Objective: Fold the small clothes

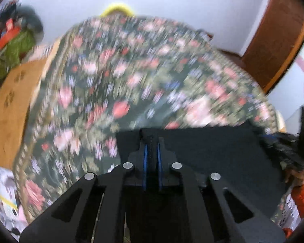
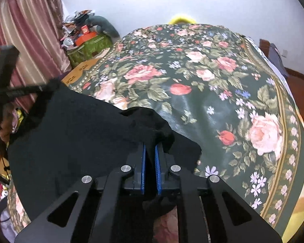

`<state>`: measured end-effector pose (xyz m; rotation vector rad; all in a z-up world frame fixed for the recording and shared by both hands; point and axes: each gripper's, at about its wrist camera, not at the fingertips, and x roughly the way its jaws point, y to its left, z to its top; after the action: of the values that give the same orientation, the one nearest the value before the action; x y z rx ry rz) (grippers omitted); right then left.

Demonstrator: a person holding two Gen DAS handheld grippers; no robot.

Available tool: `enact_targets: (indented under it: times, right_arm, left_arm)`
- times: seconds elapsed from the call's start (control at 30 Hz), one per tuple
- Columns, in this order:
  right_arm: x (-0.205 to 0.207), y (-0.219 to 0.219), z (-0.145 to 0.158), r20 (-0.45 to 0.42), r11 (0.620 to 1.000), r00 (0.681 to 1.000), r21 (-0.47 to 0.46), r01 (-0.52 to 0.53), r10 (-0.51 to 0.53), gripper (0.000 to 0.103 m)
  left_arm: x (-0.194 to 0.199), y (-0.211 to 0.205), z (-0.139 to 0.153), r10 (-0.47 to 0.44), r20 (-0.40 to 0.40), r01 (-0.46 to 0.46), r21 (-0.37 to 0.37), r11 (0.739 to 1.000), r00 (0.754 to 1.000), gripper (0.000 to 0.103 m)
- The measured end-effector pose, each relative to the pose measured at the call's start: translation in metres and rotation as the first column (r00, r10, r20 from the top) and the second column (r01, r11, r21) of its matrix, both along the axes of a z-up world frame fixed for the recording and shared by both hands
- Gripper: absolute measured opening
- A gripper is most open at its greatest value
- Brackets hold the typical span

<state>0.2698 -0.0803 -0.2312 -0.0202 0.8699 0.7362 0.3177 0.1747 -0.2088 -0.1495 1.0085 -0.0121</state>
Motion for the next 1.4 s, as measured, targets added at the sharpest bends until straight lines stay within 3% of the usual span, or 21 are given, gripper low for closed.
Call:
enact_targets:
  times: [0.2,0.33,0.53,0.77,0.83,0.93,1.0,1.07,1.17,1.3,1.4]
  right_arm:
    - [-0.008,-0.001,0.014,0.066,1.0,0.998,0.006,0.018,-0.018,0.006]
    - [-0.011,-0.005,0.029,0.095,0.999,0.995,0.045,0.029,-0.033,0.006]
    - [0.006,0.01,-0.008,-0.011,0.999,1.0,-0.041,0.025,-0.025,0.007]
    - [-0.003,0.003,0.017,0.007,0.995,1.0,-0.095,0.006,-0.005,0.011]
    - [-0.008,0.001,0.028,0.02,0.997,1.0,-0.081,-0.002,0.004,0.016]
    - [-0.019,0.005,0.046,0.043,0.999,0.998,-0.038,-0.032,0.034,0.033]
    - [-0.026,0.016,0.052,0.052,0.997,0.996,-0.017,-0.07,0.071,0.038]
    - [-0.031,0.03,0.055,0.046,0.994,0.993,-0.008,-0.109,0.109,0.048]
    - [-0.038,0.055,0.046,0.028,0.984,0.984,-0.022,-0.177,0.178,0.052]
    - [-0.04,0.076,0.019,-0.056,0.971,0.972,-0.07,-0.231,0.227,0.052]
    - [-0.038,0.067,0.005,-0.081,0.975,0.974,-0.046,-0.216,0.212,0.057]
  left_arm:
    - [-0.014,0.01,-0.012,0.046,0.015,-0.045,-0.038,0.998,0.999,0.012]
    - [-0.018,0.01,-0.014,0.068,0.018,-0.069,0.003,0.998,0.997,0.014]
    - [-0.017,0.014,-0.022,0.079,-0.015,-0.078,0.016,0.997,0.997,0.026]
    - [-0.037,0.014,0.008,0.061,-0.003,-0.06,0.072,0.996,0.998,0.027]
    - [-0.044,0.011,0.021,0.052,0.019,-0.053,0.065,0.996,0.998,0.028]
    - [-0.053,-0.004,0.04,0.006,0.058,-0.009,0.055,0.998,0.998,0.032]
    - [-0.055,-0.018,0.049,-0.027,0.079,0.023,0.054,0.998,0.996,0.049]
    - [-0.054,-0.034,0.053,-0.061,0.095,0.059,0.026,0.998,0.994,0.057]
    - [-0.045,-0.051,0.044,-0.099,0.074,0.098,0.008,0.995,0.992,0.064]
    - [-0.028,-0.068,0.006,-0.113,-0.046,0.117,0.076,0.99,0.992,0.07]
    - [-0.036,-0.061,-0.003,-0.106,-0.023,0.108,0.088,0.99,0.994,0.085]
